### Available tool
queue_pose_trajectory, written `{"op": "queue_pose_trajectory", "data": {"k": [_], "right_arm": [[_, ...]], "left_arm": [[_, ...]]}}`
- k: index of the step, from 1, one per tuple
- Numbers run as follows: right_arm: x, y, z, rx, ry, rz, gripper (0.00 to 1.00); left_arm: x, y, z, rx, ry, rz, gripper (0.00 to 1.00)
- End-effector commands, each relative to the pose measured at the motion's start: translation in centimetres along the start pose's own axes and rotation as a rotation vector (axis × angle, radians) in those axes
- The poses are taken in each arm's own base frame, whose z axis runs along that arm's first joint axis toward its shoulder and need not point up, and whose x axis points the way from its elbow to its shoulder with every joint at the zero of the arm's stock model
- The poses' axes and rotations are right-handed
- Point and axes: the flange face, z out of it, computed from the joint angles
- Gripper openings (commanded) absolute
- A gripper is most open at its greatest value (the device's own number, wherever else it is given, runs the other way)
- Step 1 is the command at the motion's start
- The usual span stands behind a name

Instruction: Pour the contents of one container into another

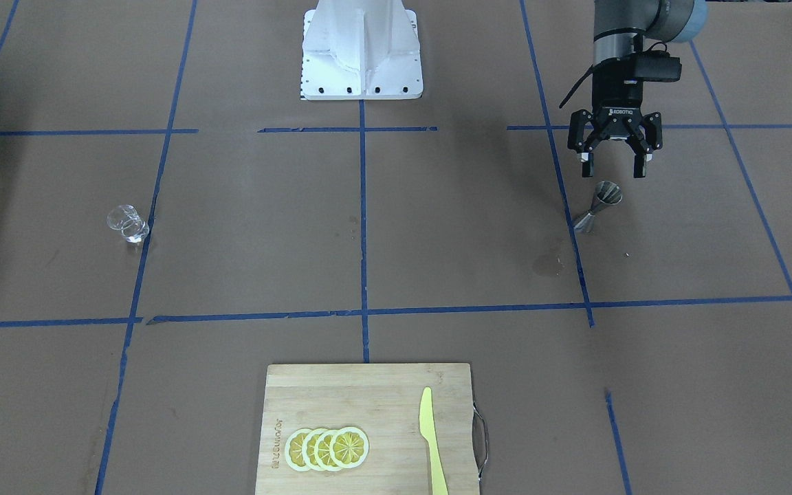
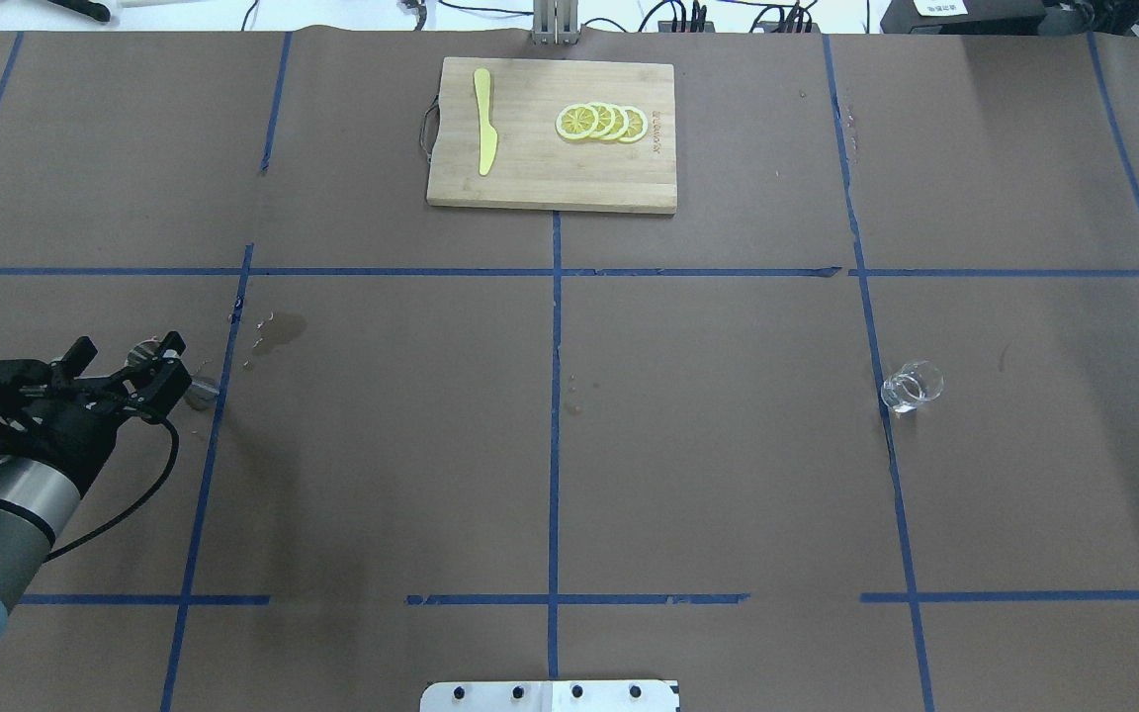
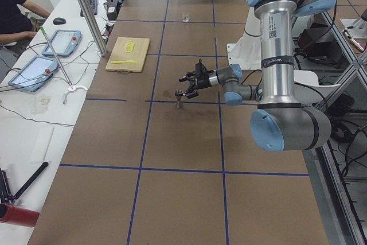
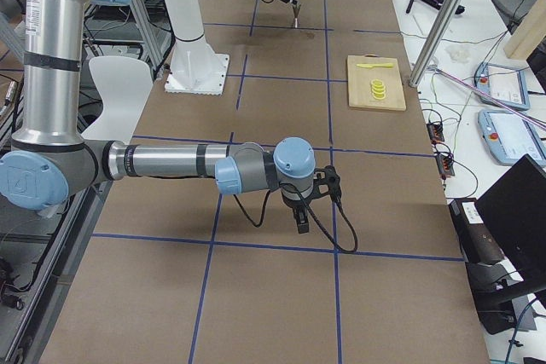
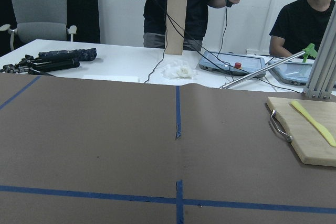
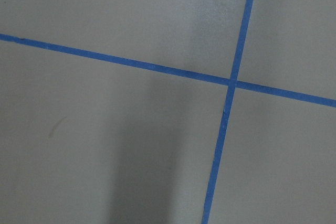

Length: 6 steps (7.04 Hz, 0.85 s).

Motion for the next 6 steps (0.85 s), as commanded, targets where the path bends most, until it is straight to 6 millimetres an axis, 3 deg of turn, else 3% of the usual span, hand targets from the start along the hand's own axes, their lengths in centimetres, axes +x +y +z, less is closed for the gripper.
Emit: {"op": "queue_pose_trajectory", "data": {"k": [1,4,6], "right_arm": [[0.1,0.0,0.0,-0.001,0.000,-0.003,1.00],[0.1,0.0,0.0,-0.001,0.000,-0.004,1.00],[0.2,0.2,0.2,-0.004,-0.002,-0.002,1.00]], "left_arm": [[-1.5,2.8,0.4,0.040,-0.011,-0.003,0.99],[-0.4,3.7,0.2,0.061,0.000,0.003,0.99],[0.2,7.0,2.0,0.069,-0.015,0.035,0.99]]}}
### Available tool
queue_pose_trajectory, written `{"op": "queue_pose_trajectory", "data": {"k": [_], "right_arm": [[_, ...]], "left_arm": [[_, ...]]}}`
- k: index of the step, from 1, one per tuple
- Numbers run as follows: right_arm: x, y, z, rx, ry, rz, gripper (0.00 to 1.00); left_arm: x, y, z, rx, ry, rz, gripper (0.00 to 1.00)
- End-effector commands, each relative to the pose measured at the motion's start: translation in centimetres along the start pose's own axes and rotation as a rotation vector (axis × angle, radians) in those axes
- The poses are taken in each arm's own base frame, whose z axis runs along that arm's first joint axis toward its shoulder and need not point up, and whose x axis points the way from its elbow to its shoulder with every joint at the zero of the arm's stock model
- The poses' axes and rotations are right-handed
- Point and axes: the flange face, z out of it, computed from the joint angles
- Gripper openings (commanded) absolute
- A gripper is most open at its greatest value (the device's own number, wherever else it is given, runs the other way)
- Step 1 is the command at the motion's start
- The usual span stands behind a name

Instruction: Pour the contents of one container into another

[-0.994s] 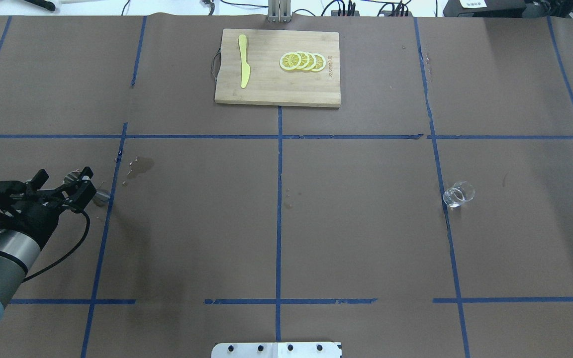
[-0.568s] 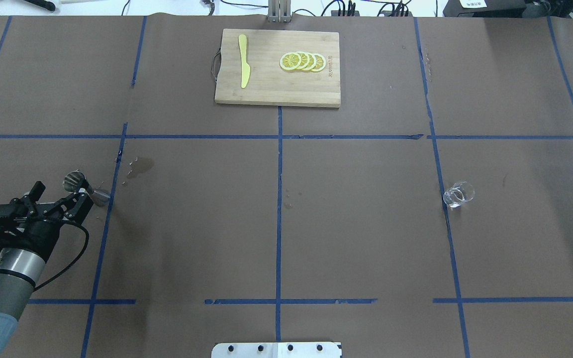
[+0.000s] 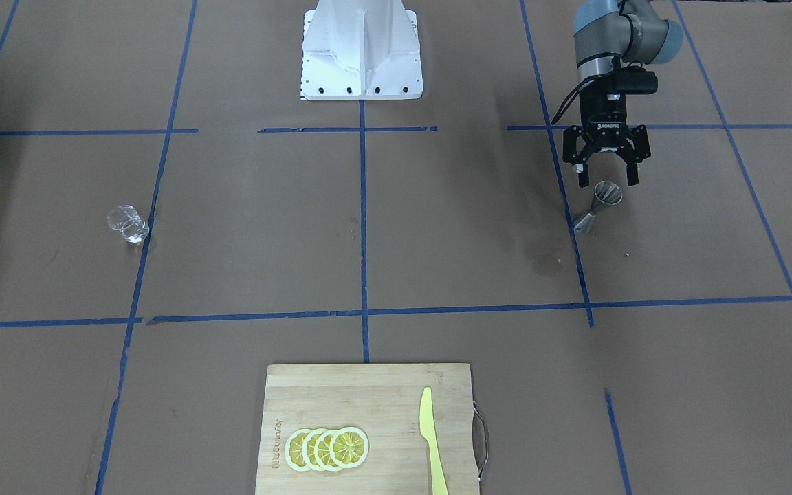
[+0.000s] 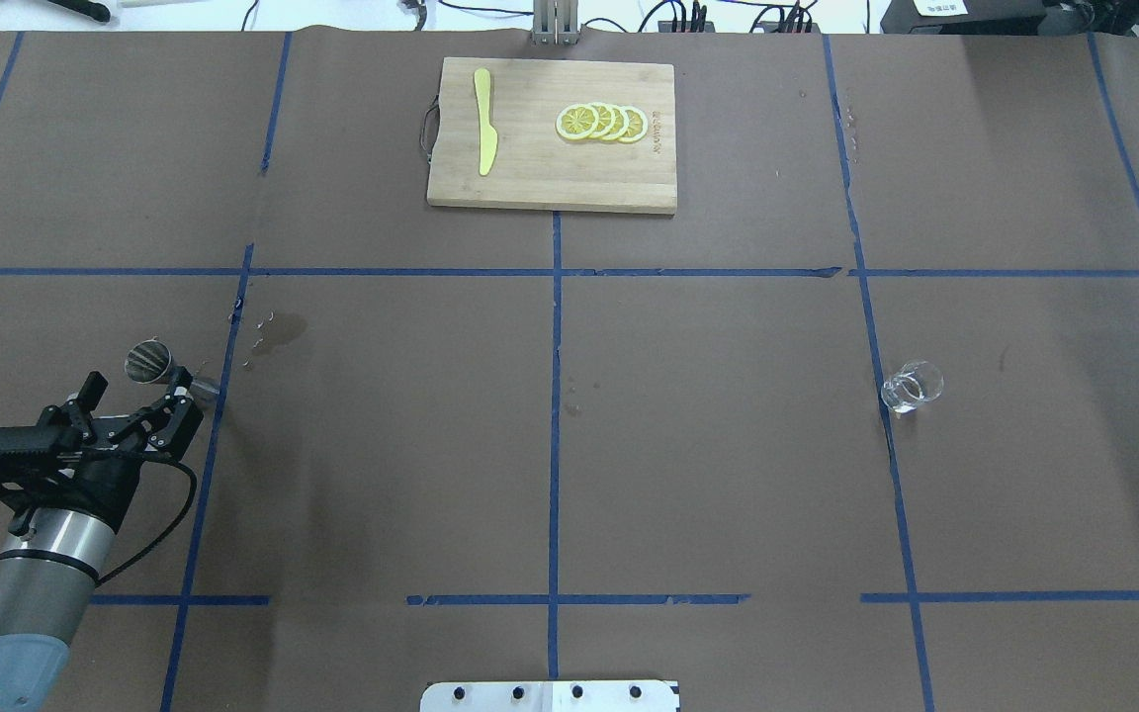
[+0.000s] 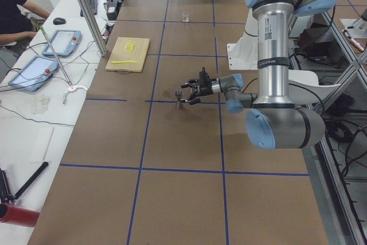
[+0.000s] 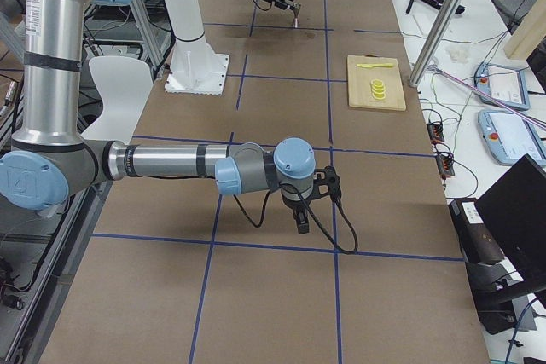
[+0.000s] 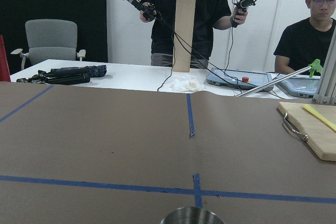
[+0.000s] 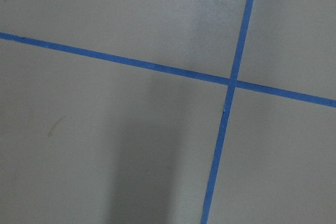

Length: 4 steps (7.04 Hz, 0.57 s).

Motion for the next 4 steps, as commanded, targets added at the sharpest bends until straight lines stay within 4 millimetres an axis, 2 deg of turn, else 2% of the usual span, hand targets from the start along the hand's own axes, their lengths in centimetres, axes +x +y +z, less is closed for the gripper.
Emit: {"op": "queue_pose_trajectory", "data": {"k": [1,2,4], "right_arm": [[0.1,0.0,0.1,-0.001,-0.001,0.001,1.00],[0.1,0.1,0.1,-0.002,-0.001,0.000,1.00],[0.1,0.1,0.1,-0.002,-0.001,0.000,1.00]], "left_arm": [[0.2,2.5,1.1,0.000,-0.010,0.026,0.99],[1.3,2.7,1.3,0.001,-0.004,0.014,0.99],[1.2,3.4,1.5,-0.006,-0.006,0.018,0.99]]}}
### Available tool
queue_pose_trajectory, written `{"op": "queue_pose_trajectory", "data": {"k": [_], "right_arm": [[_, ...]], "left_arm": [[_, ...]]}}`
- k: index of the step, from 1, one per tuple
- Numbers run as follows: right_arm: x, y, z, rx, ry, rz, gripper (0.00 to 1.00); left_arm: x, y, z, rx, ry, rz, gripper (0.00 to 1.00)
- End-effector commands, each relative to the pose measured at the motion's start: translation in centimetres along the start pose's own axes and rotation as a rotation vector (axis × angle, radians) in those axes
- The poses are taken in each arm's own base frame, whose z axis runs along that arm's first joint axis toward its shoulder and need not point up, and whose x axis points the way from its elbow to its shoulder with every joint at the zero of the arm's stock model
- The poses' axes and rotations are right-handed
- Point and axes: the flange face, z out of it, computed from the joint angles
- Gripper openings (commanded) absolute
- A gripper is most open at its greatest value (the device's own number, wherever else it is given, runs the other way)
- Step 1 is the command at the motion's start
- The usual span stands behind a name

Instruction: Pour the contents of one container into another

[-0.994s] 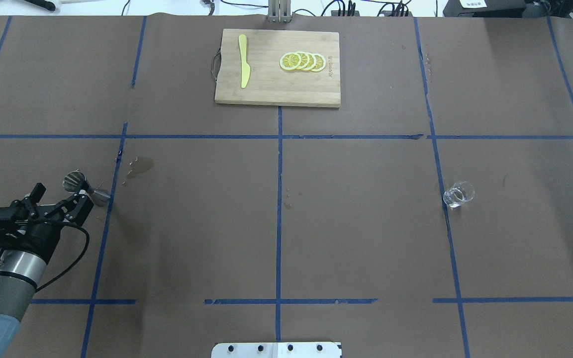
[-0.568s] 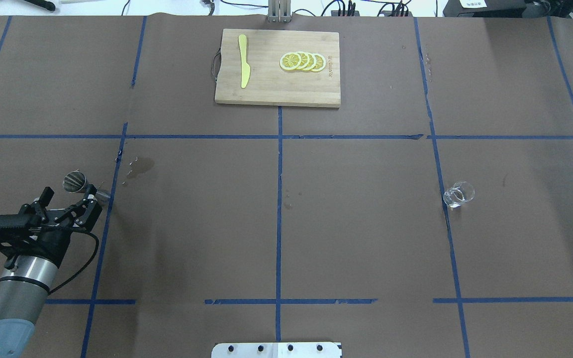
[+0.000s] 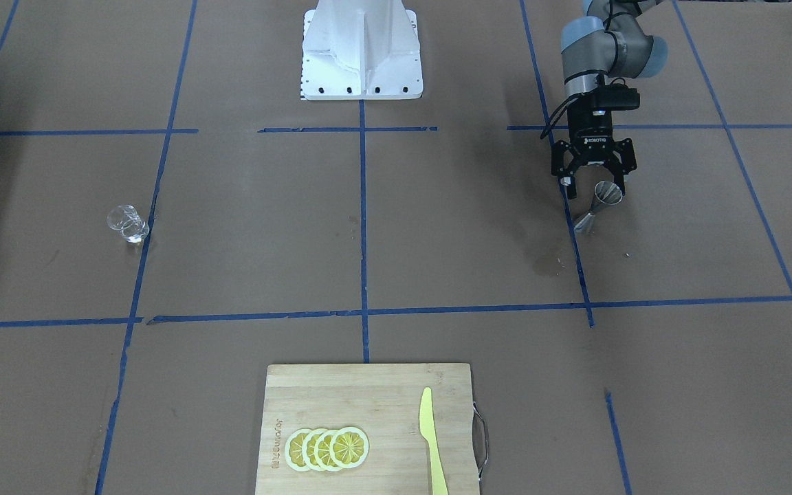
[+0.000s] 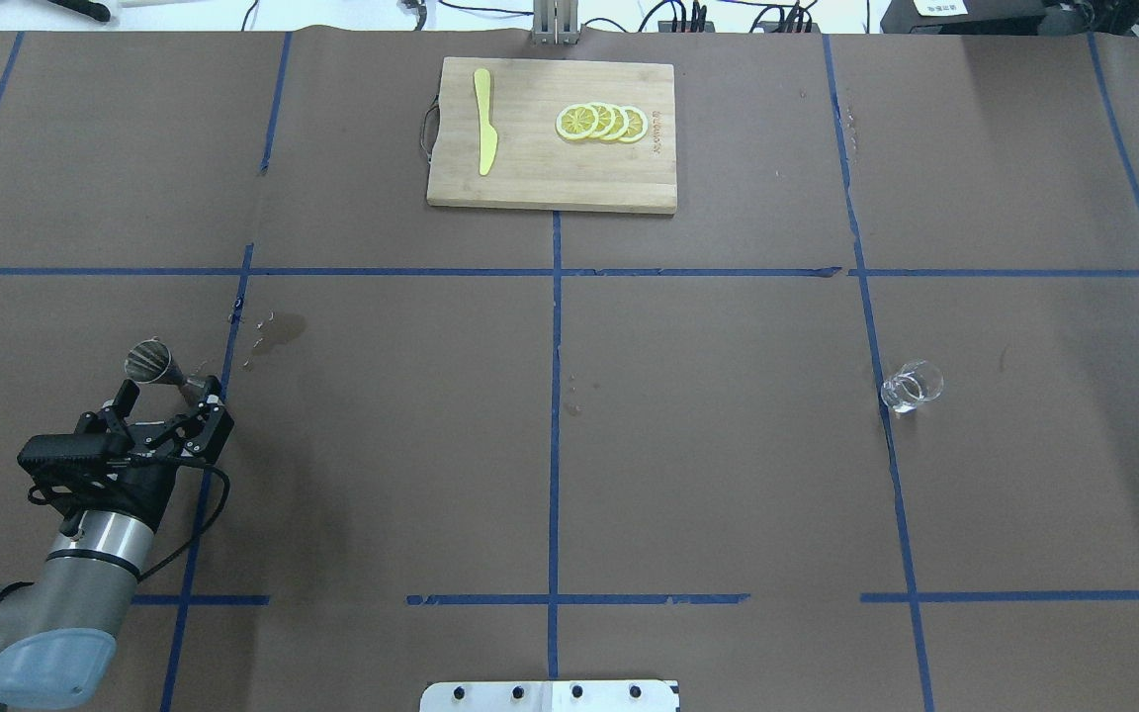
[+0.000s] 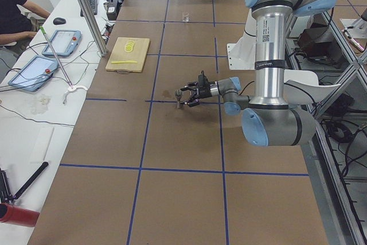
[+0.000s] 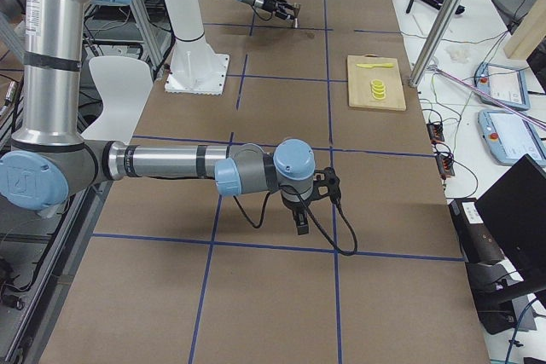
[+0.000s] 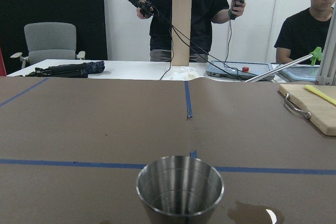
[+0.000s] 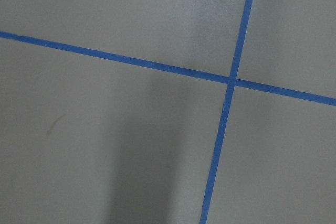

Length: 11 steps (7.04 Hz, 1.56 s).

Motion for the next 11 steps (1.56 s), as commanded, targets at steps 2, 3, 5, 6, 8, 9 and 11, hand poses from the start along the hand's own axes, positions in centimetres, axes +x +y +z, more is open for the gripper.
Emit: {"op": "queue_pose_trajectory", "data": {"k": [2,3,5,6,8,9,11], "right_arm": [[0.0,0.0,0.0,0.000,0.000,0.000,1.00],[-0.1,0.0,-0.1,0.002,0.000,-0.002,1.00],[-0.1,-0.1,-0.1,0.003,0.000,-0.003,1.00],[0.0,0.0,0.0,0.001,0.000,-0.001,1.00],[0.0,0.0,0.0,0.001,0.000,-0.001,1.00],[-0.1,0.0,-0.1,0.002,0.000,-0.002,1.00],[-0.1,0.0,-0.1,0.002,0.000,-0.002,1.00]], "left_arm": [[-1.6,2.4,0.9,-0.003,0.025,-0.024,0.99],[-2.0,2.3,1.0,0.003,0.046,-0.007,0.99],[-2.3,2.4,1.0,0.004,0.049,0.007,0.93],[-2.3,2.4,1.1,0.007,0.048,0.021,0.90],[-2.2,1.9,1.5,0.017,0.042,0.051,0.91],[-2.3,1.8,1.6,0.020,0.039,0.050,0.91],[-2.5,1.2,2.1,0.030,0.030,0.045,0.92]]}}
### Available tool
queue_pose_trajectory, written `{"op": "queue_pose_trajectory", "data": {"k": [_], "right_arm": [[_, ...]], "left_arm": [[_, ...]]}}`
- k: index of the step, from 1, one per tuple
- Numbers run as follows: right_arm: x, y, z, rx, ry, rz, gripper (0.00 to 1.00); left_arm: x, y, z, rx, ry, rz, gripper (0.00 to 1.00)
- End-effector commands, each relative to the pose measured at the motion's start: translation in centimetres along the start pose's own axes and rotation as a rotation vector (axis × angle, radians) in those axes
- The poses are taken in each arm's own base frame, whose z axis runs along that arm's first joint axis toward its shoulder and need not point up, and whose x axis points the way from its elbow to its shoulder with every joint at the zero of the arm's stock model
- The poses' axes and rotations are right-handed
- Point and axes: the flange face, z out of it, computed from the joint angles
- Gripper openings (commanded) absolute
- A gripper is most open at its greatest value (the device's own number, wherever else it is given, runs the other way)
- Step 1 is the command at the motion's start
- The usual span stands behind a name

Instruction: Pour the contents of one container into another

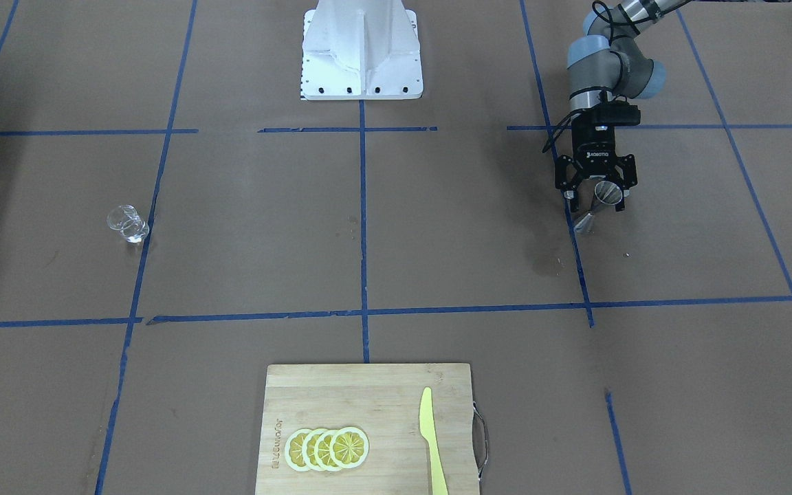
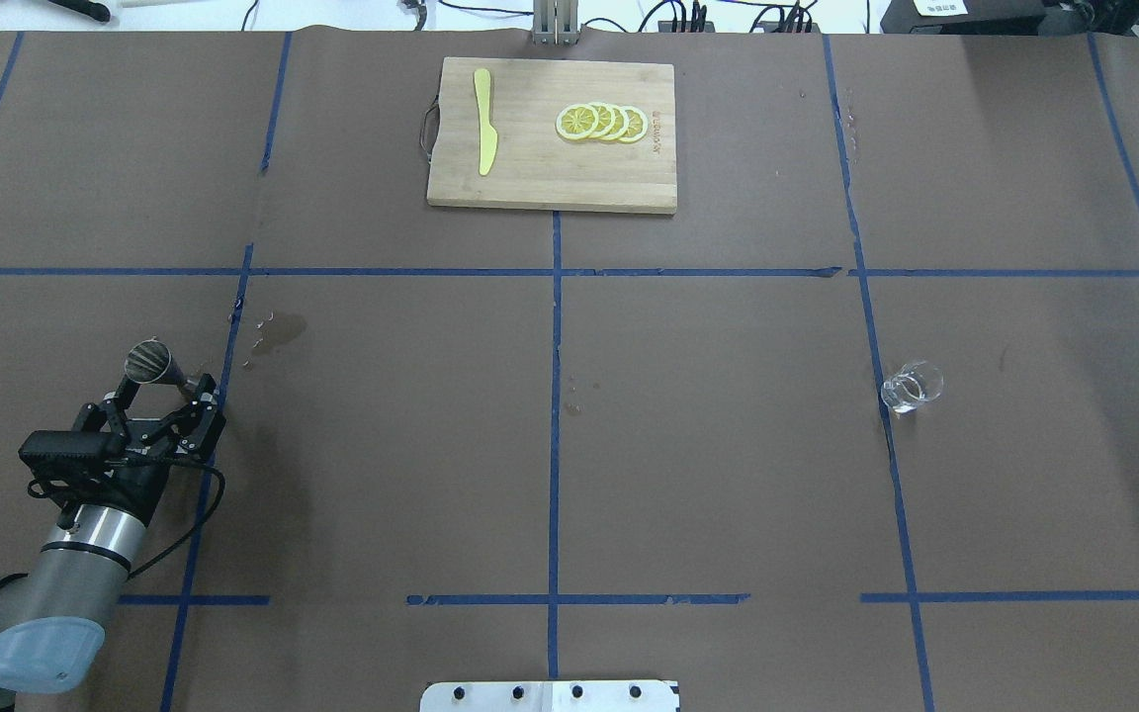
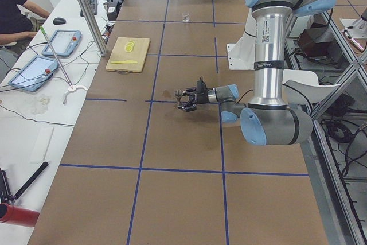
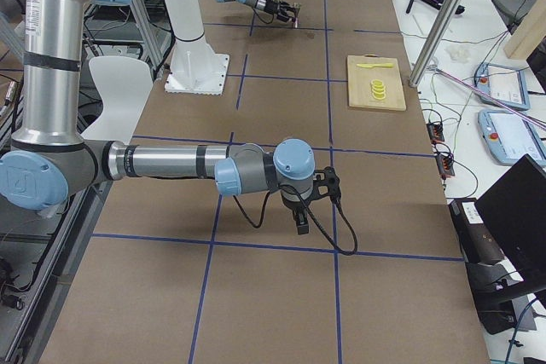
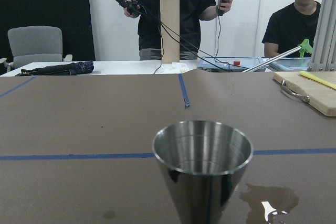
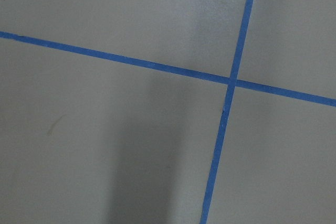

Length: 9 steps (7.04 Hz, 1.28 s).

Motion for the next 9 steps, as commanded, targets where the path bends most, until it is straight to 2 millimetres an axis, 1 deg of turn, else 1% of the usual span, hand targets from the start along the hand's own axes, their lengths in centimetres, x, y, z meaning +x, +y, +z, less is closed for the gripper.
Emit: {"op": "queue_pose_trajectory", "data": {"k": [1,2,3,4,7,9], "right_arm": [[0.02,-0.06,0.01,0.000,0.000,0.000,1.00],[0.03,-0.05,0.02,-0.001,0.000,0.001,1.00],[0.03,-0.05,0.02,-0.001,0.000,0.001,1.00],[0.12,0.05,0.11,-0.003,0.000,0.003,1.00],[0.12,0.06,0.11,-0.003,0.000,0.003,1.00],[0.12,0.06,0.11,-0.003,0.000,0.003,1.00]], "left_arm": [[-0.05,-0.44,0.43,0.009,-0.007,-0.006,0.92],[0.45,-0.47,0.57,0.011,-0.005,-0.013,0.91],[0.61,-0.02,0.73,0.009,-0.006,-0.010,0.89],[0.93,0.08,0.82,0.010,-0.004,-0.013,0.86],[0.76,0.11,0.89,0.010,-0.007,-0.007,0.75],[0.67,0.29,0.97,0.010,-0.009,-0.006,0.66]]}}
